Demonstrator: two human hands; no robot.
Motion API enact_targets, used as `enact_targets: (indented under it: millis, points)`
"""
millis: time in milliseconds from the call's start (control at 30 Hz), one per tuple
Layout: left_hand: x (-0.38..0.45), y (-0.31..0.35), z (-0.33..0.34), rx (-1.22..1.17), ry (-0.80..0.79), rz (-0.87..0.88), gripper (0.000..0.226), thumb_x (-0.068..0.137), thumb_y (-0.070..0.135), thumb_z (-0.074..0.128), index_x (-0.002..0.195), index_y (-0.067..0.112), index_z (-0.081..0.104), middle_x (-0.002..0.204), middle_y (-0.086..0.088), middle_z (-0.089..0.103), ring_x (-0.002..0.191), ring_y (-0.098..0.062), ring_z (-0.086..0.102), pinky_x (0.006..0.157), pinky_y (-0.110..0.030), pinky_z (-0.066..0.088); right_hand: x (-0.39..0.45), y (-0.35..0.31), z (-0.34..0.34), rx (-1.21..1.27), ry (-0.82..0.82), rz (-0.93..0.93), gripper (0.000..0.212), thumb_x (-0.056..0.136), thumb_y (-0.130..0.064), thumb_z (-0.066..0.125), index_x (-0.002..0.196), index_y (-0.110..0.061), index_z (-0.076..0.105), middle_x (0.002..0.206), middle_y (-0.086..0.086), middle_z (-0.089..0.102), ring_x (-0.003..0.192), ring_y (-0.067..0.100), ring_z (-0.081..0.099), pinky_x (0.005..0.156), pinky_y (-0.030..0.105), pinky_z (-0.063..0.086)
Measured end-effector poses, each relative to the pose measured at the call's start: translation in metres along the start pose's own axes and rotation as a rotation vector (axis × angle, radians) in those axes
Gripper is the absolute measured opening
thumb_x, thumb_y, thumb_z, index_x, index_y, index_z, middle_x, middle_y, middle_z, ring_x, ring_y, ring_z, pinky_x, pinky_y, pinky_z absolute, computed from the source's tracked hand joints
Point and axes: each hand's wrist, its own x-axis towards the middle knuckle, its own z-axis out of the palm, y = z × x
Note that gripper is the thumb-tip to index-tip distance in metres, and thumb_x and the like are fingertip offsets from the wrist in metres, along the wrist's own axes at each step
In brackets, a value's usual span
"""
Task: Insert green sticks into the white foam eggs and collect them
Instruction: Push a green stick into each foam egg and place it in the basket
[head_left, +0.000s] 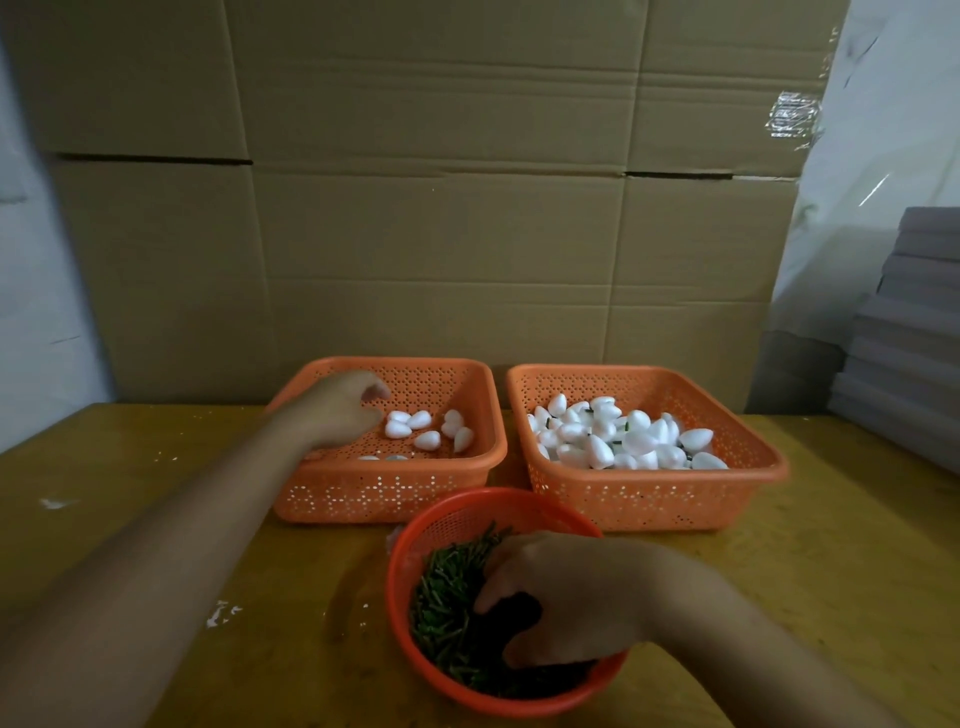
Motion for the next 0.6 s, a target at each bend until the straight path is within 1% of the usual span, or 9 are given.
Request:
enact_targets:
  millis: [67,200,267,333,367,467,533,600]
  points:
    - [0.017,0.001,0.004,0.116,-0.084,0.004,0.038,0.097,0.013,0.059,0.134,0.018,0.058,0.147,-0.005,0.053,0.134,-0.021,0.049,0.112,-0.036,0.039,-0.001,0.001,-0.001,0.008,-0.004,-0.001,0.048,0.093,-0.038,0.063,0.140,-0.033,0.054,0.148,-0.003,0.043,0.136,0.018,0.041,0.111,0.037,0.038]
    - [0.045,0.004,0.010,0.295,-0.216,0.022,0.045,0.098,0.018,0.058,0.142,0.027,0.051,0.154,-0.002,0.044,0.138,-0.023,0.044,0.114,-0.041,0.037,0.000,0.002,-0.001,0.022,0.002,-0.015,0.046,0.092,-0.037,0.064,0.137,-0.032,0.057,0.144,-0.003,0.046,0.134,0.019,0.044,0.111,0.041,0.039]
    - [0.052,0.005,0.013,0.370,-0.295,0.032,0.045,0.100,0.024,0.056,0.144,0.030,0.049,0.153,-0.001,0.044,0.136,-0.023,0.046,0.111,-0.041,0.038,0.000,0.003,0.000,0.026,0.004,-0.018,0.045,0.092,-0.037,0.064,0.137,-0.032,0.058,0.145,-0.003,0.046,0.134,0.019,0.043,0.111,0.041,0.039]
    - [0.055,0.005,0.019,0.426,-0.373,0.003,0.046,0.102,0.033,0.054,0.147,0.031,0.045,0.154,-0.001,0.044,0.135,-0.023,0.047,0.112,-0.042,0.038,0.001,0.005,0.000,0.030,0.008,-0.017,0.045,0.092,-0.038,0.063,0.137,-0.033,0.057,0.144,-0.004,0.046,0.134,0.018,0.043,0.111,0.041,0.039]
    - [0.055,0.004,0.022,0.455,-0.410,-0.020,0.048,0.102,0.033,0.052,0.150,0.032,0.042,0.156,0.000,0.041,0.136,-0.024,0.046,0.113,-0.043,0.038,0.002,0.005,0.000,0.033,0.009,-0.015,0.045,0.092,-0.038,0.063,0.136,-0.033,0.057,0.144,-0.004,0.046,0.134,0.018,0.042,0.111,0.041,0.039]
    - [0.054,0.003,0.025,0.504,-0.519,-0.071,0.056,0.100,0.021,0.050,0.152,0.037,0.037,0.162,0.004,0.031,0.134,-0.024,0.047,0.112,-0.043,0.040,0.003,0.006,0.001,0.031,-0.003,-0.017,0.044,0.093,-0.039,0.062,0.137,-0.033,0.057,0.145,-0.004,0.045,0.135,0.019,0.042,0.111,0.042,0.038]
    - [0.053,0.007,0.023,0.529,-0.535,-0.049,0.055,0.099,0.019,0.050,0.150,0.037,0.041,0.164,0.006,0.026,0.138,-0.024,0.043,0.114,-0.043,0.038,0.002,0.006,0.001,0.033,-0.008,-0.018,0.044,0.093,-0.039,0.061,0.137,-0.033,0.057,0.145,-0.004,0.045,0.134,0.019,0.042,0.111,0.042,0.039]
    - [0.052,0.012,0.019,0.582,-0.514,-0.015,0.051,0.099,0.021,0.051,0.148,0.035,0.046,0.164,0.004,0.026,0.142,-0.024,0.039,0.116,-0.042,0.035,0.002,0.006,0.001,0.038,-0.003,-0.016,0.044,0.094,-0.039,0.061,0.137,-0.032,0.057,0.145,-0.005,0.046,0.134,0.018,0.043,0.110,0.042,0.039]
